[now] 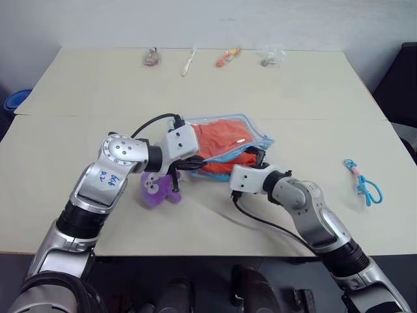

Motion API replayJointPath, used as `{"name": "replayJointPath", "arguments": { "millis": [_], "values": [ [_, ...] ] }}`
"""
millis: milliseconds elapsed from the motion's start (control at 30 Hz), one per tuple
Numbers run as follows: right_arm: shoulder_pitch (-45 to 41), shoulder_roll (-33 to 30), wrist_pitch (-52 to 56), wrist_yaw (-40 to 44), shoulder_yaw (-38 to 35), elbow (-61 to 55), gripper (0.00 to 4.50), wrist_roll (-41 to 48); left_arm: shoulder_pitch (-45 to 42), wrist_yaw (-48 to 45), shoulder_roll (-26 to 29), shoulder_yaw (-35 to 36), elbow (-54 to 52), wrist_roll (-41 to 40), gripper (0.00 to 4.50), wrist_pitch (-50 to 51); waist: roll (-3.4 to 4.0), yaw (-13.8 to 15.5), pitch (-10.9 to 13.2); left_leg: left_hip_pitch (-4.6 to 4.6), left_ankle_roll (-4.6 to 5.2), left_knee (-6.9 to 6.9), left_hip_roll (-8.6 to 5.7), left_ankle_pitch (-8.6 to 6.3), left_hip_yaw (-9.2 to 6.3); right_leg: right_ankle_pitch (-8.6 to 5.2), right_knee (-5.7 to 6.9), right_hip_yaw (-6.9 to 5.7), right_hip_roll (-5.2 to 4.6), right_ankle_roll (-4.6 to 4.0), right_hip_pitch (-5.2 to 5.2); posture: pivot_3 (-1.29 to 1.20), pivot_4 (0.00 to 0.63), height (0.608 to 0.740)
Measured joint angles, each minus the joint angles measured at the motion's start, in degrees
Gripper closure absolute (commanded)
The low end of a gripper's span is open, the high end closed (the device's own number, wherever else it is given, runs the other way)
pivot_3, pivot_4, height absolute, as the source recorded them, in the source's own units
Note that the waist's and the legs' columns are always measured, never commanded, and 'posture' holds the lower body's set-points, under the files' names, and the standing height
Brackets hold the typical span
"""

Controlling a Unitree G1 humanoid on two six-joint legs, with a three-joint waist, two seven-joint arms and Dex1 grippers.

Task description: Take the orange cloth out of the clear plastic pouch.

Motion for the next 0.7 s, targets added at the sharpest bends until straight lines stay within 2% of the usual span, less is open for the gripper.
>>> {"name": "replayJointPath", "arguments": {
  "millis": [367,500,700],
  "values": [
    [-3.65,1.18,-3.32,-0.60,1.05,5.02,0.04,-2.57,0.51,0.00,-0.05,-0.01,0.00,-0.02,4.50,-0.48,0.00,-0.12,0.00,0.02,0.00,-0.01,0.01,0.00,0.01,0.00,0.00,0.00,0.01,0.00,0.01,0.00,0.150,0.740],
    [-5.02,2.53,-5.06,-1.48,1.52,8.84,1.31,-2.77,0.51,-0.01,-0.08,-0.01,0.01,-0.02,4.50,-0.48,0.00,-0.14,0.00,0.03,0.00,-0.01,0.01,0.00,0.01,0.00,0.01,0.01,0.00,0.00,0.01,0.00,0.150,0.740],
    [-6.02,3.23,-6.85,-2.85,2.16,11.53,1.31,-3.28,0.51,-0.01,-0.08,-0.01,0.01,-0.04,4.50,-0.48,0.01,-0.16,-0.01,0.03,0.00,-0.01,0.02,0.00,0.00,0.00,0.00,0.01,0.01,0.00,0.01,0.00,0.150,0.740]
  ]
}}
